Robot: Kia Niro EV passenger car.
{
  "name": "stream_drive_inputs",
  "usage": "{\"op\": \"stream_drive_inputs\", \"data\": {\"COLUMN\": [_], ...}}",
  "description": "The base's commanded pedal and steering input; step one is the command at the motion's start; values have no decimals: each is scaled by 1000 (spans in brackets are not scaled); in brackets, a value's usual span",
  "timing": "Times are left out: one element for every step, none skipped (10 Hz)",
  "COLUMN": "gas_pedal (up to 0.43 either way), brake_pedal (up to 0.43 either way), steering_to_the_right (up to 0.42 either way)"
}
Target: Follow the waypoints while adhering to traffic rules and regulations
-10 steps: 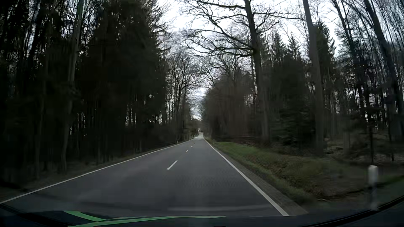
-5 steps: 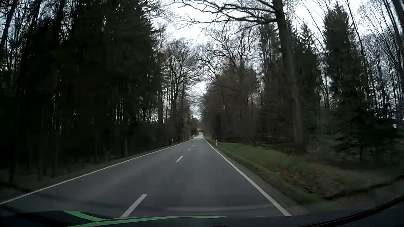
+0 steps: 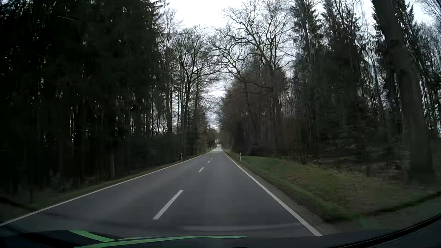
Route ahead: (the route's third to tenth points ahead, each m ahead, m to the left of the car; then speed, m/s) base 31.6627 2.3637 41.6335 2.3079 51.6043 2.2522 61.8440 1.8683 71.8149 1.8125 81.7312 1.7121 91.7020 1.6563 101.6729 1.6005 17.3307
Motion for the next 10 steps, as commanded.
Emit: {"op": "stream_drive_inputs", "data": {"gas_pedal": [228,228,228,228,228,228,228,220,220,220], "brake_pedal": [0,0,0,0,0,0,0,0,0,0], "steering_to_the_right": [0,0,0,0,1,1,0,0,0,0]}}
